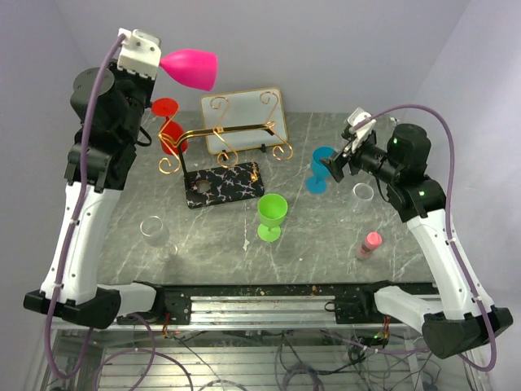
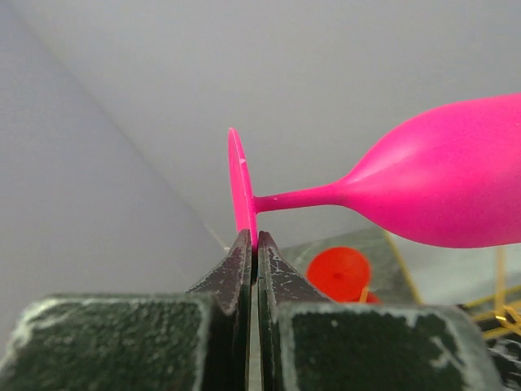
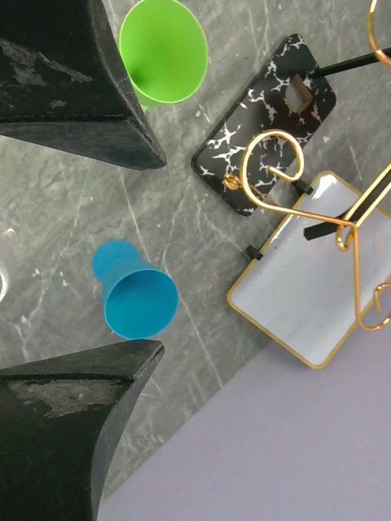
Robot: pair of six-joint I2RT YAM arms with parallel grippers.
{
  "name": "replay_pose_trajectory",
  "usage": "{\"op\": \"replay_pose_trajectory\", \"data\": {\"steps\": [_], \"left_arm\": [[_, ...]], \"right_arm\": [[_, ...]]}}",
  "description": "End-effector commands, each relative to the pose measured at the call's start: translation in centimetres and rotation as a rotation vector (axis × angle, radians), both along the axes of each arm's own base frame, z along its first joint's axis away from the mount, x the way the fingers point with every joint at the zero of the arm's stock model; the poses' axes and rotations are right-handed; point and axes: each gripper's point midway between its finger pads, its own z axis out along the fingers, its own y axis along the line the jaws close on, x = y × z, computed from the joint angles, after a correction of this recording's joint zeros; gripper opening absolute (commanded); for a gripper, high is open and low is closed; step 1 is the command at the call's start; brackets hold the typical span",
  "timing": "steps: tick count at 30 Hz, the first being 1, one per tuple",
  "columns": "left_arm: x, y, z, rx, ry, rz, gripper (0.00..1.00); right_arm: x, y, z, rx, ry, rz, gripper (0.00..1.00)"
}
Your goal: Place the wine glass upside down on the wine glass rack
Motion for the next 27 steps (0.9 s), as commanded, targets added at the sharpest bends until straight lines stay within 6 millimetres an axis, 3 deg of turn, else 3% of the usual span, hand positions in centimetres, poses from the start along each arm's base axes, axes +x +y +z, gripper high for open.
{"op": "replay_pose_trajectory", "data": {"steps": [1,6,10,13,16,20,27], "left_arm": [[1.8,2.7,1.8,0.160,-0.060,0.174,0.07],[3.7,3.2,2.5,0.279,-0.083,0.261,0.07],[5.9,2.0,1.9,0.410,-0.072,0.295,0.07],[7.8,1.4,0.9,0.519,-0.061,0.322,0.07],[10.2,0.4,-0.5,0.601,-0.040,0.332,0.07],[12.9,-0.8,-2.7,0.689,0.006,0.335,0.07],[16.2,-3.2,-7.9,0.838,0.091,0.289,0.07]], "right_arm": [[-0.5,-0.4,1.2,0.065,-0.086,0.006,0.85],[-1.2,-0.6,0.9,0.106,-0.071,0.019,0.85],[-1.2,-0.9,0.4,0.112,-0.055,0.021,0.85],[-1.3,-1.1,-1.3,0.106,-0.031,0.034,0.85],[-1.6,-0.8,-2.7,0.101,-0.014,0.072,0.85],[-2.1,-0.2,-3.1,0.105,0.003,0.131,0.85],[-2.1,-0.1,-3.7,0.097,0.011,0.141,0.85]]}}
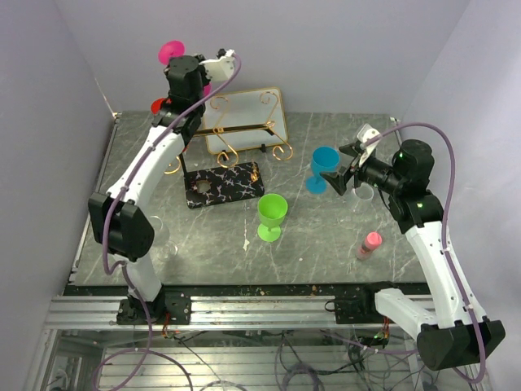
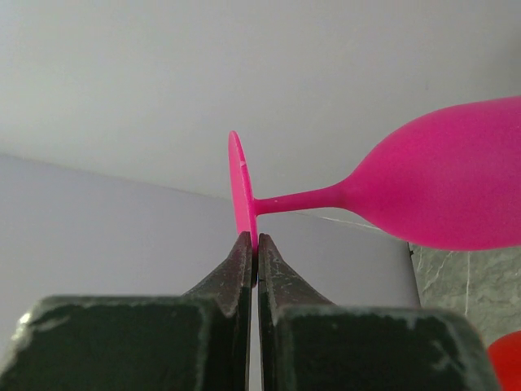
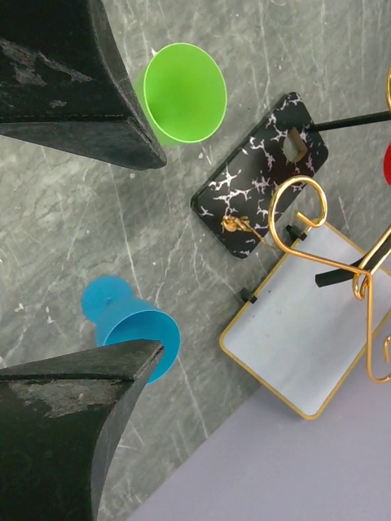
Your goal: Place the wine glass upside down on the wine glass rack
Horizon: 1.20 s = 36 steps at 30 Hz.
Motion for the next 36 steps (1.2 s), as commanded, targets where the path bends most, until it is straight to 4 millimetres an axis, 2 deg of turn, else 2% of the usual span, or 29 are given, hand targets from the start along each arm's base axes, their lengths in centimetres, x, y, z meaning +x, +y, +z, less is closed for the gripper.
{"op": "replay_pose_trajectory", "data": {"steps": [1,7,15,23,31,36], "left_arm": [[0.3,-0.7,0.6,0.066,-0.030,0.006,0.07],[0.3,-1.9,-2.5,0.091,0.070,-0.045,0.07],[-1.6,-3.4,-4.7,0.117,0.183,-0.147,0.07],[-2.6,-3.6,-5.6,0.140,0.239,-0.185,0.07],[-4.2,-5.2,-6.2,0.107,0.278,-0.276,0.07],[-4.6,-5.4,-6.5,0.137,0.291,-0.290,0.08]], "right_arm": [[-0.1,0.3,0.0,-0.004,-0.023,0.031,0.85],[0.3,0.4,-0.8,-0.019,-0.008,0.032,0.85],[0.7,0.5,-1.6,-0.037,0.014,0.030,0.85],[1.2,0.5,-2.4,-0.053,0.028,0.023,0.85],[1.2,0.7,-2.8,-0.057,0.044,0.035,0.85],[1.4,0.8,-3.1,-0.056,0.060,0.040,0.85]]}}
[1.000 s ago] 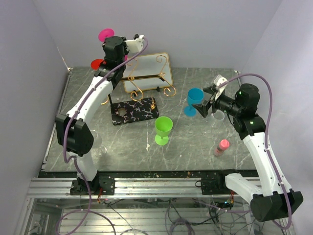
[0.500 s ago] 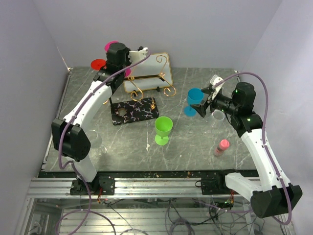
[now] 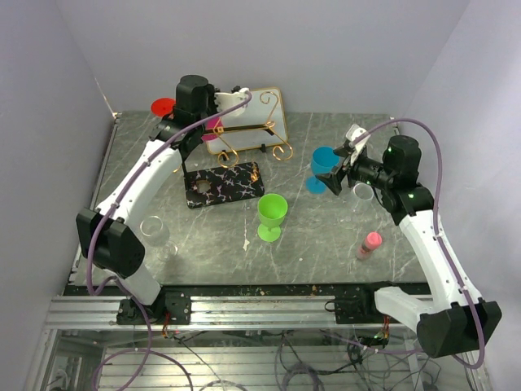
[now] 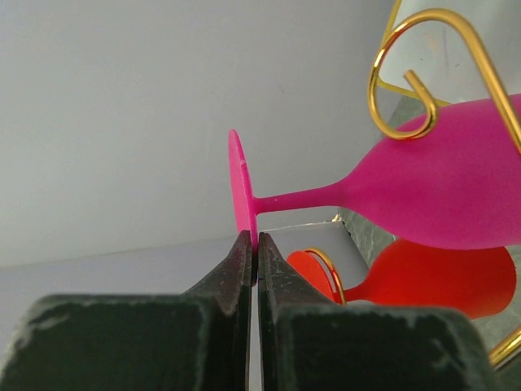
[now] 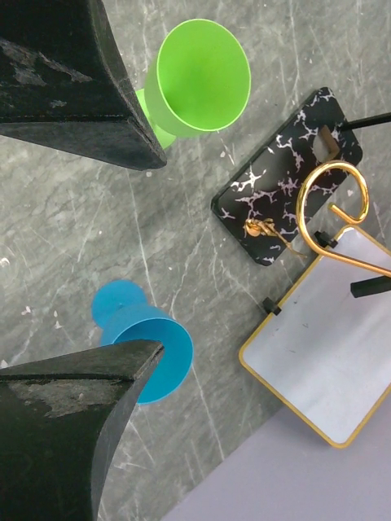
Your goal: Place the wine glass upside down on the wine glass rack
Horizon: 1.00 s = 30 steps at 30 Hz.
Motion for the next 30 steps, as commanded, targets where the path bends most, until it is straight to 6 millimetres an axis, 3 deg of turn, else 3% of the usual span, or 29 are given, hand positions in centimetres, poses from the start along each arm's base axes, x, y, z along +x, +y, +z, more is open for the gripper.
{"op": "replay_pose_trajectory", "data": {"steps": [1,12,23,30], "left_arm": [[-1.0,-0.7,0.4,-0.002,0.001,-0.048,0.08],[-2.5,-2.4,-0.4,0.018,0.032,-0.146,0.07],[-3.7,-5.2,-0.6,0.038,0.055,-0.241,0.07],[-3.5,-6.9,-0.1,0.033,0.032,-0.268,0.07]], "right_arm": [[0.1,0.1,-0.4,-0.005,0.013,0.007,0.85],[0.7,-0.6,-0.8,-0.002,0.027,-0.015,0.85],[0.9,-0.4,-1.5,0.017,0.066,0.008,0.85],[1.1,-1.0,-1.5,0.026,0.068,-0.001,0.85]]}}
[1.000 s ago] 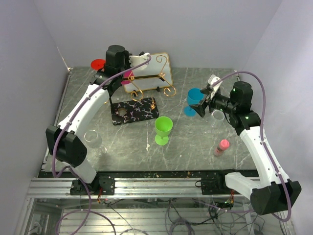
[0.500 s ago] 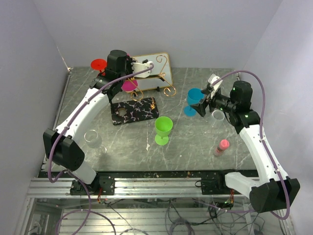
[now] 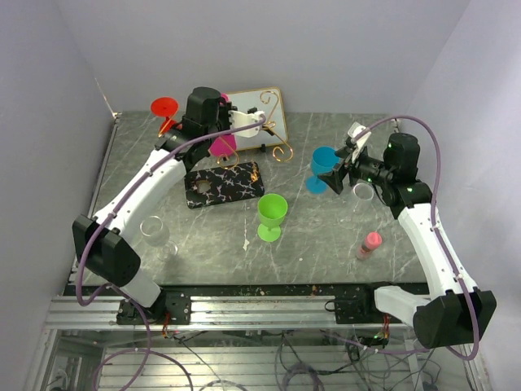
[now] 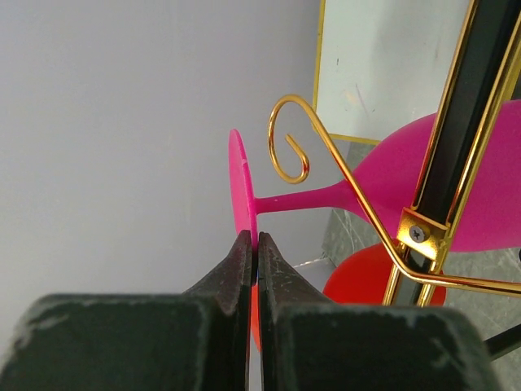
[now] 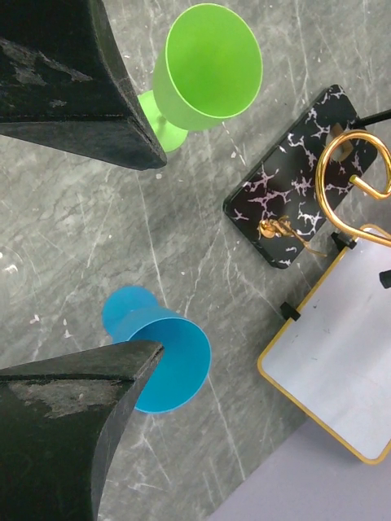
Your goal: Place the wine glass upside down on the wine glass rack
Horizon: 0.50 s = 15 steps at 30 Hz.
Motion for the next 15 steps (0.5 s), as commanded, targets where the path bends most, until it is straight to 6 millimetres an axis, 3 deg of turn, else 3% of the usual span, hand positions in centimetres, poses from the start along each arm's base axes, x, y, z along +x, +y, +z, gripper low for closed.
{"op": "replay_pose_trajectory", "data": {"steps": [1,15], "left_arm": [[-0.1,-1.9,1.9,-0.028,-0.051,-0.051,0.07],[2.9,-3.5,0.6,0.019,-0.097,-0.006,0.07]], "right_arm": [[-0.1,0.0,0.6,0.018,-0.011,0.010,0.85],[0.1,-0.4,0.1,0.013,-0.007,-0.005,0.85]]}}
